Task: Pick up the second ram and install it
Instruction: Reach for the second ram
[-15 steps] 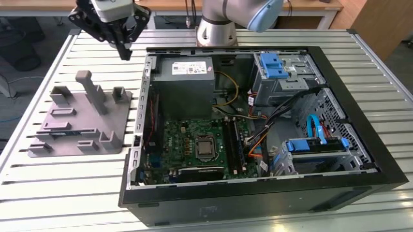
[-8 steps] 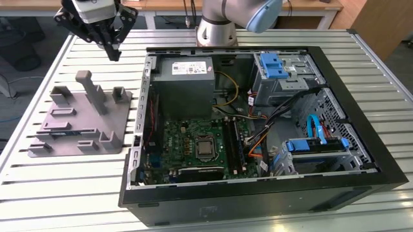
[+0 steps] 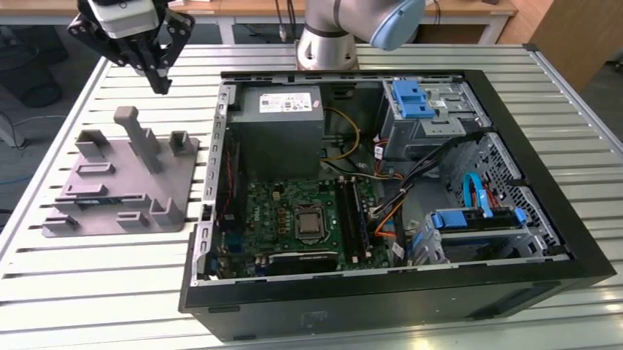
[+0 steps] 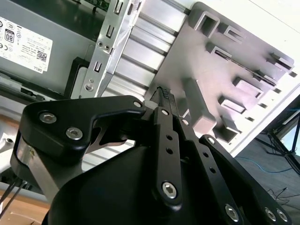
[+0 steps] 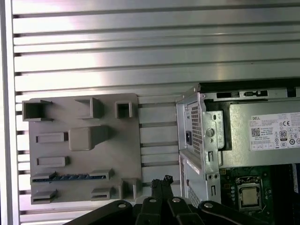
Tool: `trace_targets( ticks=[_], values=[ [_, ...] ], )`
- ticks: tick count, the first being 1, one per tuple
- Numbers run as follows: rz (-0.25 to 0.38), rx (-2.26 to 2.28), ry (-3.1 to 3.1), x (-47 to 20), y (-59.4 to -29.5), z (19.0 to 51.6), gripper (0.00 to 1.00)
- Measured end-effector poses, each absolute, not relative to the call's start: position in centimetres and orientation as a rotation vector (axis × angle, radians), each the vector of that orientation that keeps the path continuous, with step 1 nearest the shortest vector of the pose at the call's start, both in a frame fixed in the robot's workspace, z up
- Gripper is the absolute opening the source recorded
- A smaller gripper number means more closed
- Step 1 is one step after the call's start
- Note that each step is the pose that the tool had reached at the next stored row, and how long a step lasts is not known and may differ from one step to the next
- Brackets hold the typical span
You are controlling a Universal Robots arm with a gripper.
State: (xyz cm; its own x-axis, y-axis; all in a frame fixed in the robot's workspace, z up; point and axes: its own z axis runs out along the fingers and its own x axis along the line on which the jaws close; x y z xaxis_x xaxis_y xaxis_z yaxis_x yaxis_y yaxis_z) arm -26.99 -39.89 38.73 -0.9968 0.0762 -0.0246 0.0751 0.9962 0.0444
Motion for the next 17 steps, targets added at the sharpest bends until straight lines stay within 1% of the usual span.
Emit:
trace_targets(
  ticks=[17],
  values=[
    [0.068,0.118,3.112,-29.2,-39.9,38.0,0.10]
  ],
)
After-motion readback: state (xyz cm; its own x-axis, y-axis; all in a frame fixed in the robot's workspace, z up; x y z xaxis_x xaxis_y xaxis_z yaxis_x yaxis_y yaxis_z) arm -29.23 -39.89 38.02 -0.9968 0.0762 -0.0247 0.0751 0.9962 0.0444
